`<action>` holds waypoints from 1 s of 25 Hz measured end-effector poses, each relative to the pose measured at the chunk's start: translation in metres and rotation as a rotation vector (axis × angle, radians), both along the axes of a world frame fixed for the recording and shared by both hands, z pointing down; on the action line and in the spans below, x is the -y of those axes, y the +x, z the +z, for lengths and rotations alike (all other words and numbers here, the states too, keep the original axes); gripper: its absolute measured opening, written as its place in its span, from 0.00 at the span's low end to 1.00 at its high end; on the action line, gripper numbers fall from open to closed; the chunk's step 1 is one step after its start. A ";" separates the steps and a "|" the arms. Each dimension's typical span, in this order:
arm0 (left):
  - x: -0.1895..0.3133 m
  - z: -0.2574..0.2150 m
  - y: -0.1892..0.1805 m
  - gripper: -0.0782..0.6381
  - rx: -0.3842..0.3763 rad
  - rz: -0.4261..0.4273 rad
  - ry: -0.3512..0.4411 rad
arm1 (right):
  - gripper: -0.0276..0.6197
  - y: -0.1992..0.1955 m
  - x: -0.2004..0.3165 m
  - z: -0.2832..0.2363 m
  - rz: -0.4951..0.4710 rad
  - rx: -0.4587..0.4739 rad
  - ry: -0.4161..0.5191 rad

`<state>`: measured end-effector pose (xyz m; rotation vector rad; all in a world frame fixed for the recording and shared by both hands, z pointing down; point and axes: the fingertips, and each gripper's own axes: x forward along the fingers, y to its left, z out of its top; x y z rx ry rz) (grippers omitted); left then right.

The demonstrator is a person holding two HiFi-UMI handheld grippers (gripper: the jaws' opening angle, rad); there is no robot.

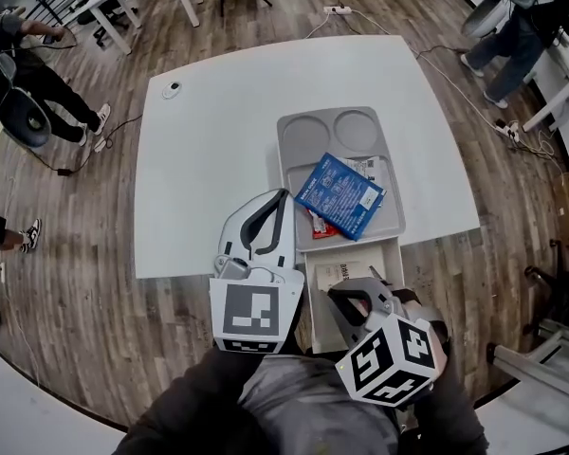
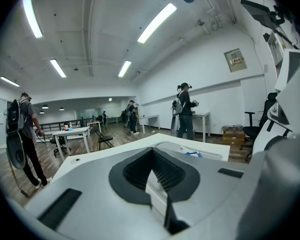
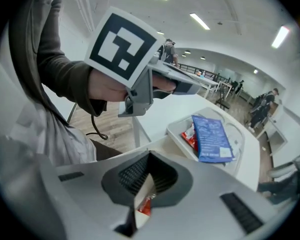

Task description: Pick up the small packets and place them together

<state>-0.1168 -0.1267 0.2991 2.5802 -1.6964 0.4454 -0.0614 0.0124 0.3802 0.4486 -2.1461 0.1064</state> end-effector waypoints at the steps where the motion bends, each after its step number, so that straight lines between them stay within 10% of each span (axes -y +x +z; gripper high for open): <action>1: -0.003 -0.006 -0.001 0.11 -0.001 -0.004 0.006 | 0.05 0.000 -0.002 -0.006 -0.002 0.001 0.008; 13: -0.016 -0.064 0.001 0.11 -0.025 -0.029 0.091 | 0.05 0.008 -0.001 -0.073 -0.018 0.003 0.120; 23: -0.010 -0.041 -0.003 0.11 -0.029 -0.033 0.049 | 0.05 0.004 -0.004 -0.006 -0.035 -0.038 -0.003; 25: -0.008 -0.030 -0.004 0.11 -0.031 -0.034 0.030 | 0.23 0.003 -0.003 0.012 -0.038 -0.050 -0.037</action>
